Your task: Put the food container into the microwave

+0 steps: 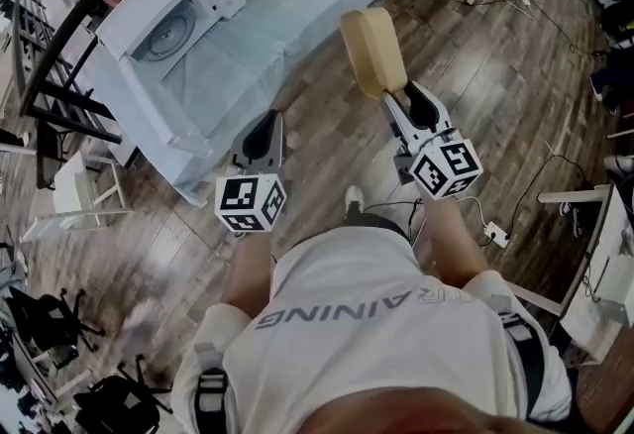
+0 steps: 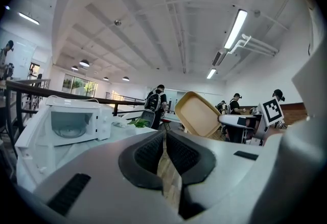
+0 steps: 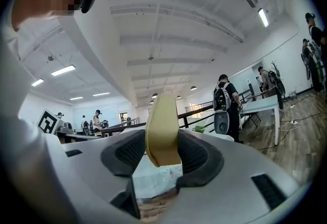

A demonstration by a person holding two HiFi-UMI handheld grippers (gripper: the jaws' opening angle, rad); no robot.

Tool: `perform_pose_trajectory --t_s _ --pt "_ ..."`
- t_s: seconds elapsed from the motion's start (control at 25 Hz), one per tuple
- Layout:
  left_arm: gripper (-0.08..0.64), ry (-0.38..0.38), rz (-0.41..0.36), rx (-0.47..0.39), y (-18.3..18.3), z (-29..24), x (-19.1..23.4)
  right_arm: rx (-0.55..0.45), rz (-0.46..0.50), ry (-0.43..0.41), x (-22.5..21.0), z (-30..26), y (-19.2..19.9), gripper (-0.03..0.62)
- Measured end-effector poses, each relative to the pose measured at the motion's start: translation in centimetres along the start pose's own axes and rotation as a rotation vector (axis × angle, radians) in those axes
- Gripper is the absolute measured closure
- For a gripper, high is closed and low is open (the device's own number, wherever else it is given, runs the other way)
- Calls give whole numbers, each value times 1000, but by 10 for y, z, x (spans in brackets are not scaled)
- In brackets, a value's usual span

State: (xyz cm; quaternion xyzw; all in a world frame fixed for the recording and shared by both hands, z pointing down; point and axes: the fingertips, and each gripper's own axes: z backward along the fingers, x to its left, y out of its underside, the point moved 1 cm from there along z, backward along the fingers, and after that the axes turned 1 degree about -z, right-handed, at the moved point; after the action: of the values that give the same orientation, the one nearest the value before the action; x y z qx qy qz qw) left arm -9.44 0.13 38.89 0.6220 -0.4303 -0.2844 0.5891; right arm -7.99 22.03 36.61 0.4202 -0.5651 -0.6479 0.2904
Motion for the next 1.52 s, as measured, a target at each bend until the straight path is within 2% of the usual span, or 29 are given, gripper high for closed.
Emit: perform_pose_trajectory --t_s 0.36,0.6,0.8,1.04,1.24,1.52 --pt "511 -18 -33 23 -10 -111 -26 -13 -54 6 -114 -23 -7 381" --pt "511 -9 -60 35 -13 -159 -45 -19 -65 10 -166 -28 -11 381" --pt "512 -6 -66 37 -17 -180 -42 -18 -69 -7 -174 -43 -10 381" --pt "511 -54 -43 27 -14 -193 -11 1 -64 -42 -178 -81 -5 381" --pt "511 -85 -26 11 -20 -205 37 11 -48 -73 -167 -134 -5 381" --pt "511 -180 6 -21 -36 -233 111 36 -24 -175 -157 -235 -12 381"
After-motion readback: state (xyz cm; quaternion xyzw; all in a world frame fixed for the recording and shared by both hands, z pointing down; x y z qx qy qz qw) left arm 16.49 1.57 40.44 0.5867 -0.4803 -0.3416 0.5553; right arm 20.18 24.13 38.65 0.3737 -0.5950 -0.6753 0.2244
